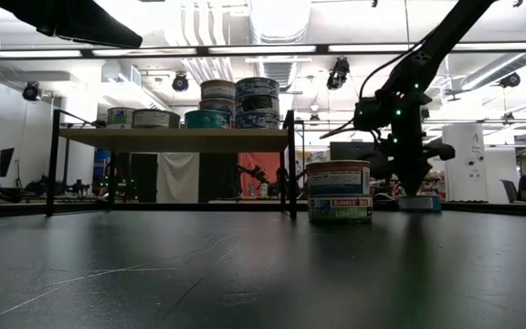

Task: Stack canned seafood by type on shelf
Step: Put the yellow/blue tuna can on the shelf

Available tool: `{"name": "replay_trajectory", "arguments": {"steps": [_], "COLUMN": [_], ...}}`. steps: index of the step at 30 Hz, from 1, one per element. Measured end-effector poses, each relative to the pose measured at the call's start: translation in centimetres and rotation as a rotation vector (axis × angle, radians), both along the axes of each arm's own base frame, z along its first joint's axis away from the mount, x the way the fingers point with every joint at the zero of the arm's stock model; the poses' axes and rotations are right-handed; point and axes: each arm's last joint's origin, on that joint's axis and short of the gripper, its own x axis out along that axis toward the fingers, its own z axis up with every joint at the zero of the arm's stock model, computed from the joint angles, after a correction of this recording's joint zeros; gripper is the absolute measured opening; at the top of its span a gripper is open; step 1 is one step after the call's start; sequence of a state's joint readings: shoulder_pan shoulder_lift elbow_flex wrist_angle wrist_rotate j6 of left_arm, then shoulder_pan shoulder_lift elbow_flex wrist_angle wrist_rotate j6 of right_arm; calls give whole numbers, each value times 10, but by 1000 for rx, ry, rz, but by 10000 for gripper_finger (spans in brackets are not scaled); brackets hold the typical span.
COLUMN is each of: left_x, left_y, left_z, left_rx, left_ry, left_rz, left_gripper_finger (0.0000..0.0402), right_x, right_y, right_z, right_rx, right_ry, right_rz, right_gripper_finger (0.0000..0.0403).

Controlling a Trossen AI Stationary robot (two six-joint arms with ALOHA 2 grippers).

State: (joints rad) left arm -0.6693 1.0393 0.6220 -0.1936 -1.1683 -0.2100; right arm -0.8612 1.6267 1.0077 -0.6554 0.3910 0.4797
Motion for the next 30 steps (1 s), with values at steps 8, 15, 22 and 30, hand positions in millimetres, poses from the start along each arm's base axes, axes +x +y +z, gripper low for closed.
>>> {"name": "replay_trajectory", "arguments": {"steps": [8,15,22,30], "left_x": [0,0,0,0], "left_y": [0,0,0,0], "left_z": [0,0,0,0], "left_rx": [-4,-4,-7,-7], "left_ry": [-2,-3,-5,-4], "left_rz": [3,3,4,4], "left_gripper_finger": [296,296,296,296], "right_x": [5,25,44,61], "right_y": [24,54,92,140], "right_z": [7,8,8,9], "right_rx": [126,225,274,338], "right_ry": [-13,-29,17,35], "right_rz": [38,154,247,353], "right_gripper_finger": [12,12,12,12]}}
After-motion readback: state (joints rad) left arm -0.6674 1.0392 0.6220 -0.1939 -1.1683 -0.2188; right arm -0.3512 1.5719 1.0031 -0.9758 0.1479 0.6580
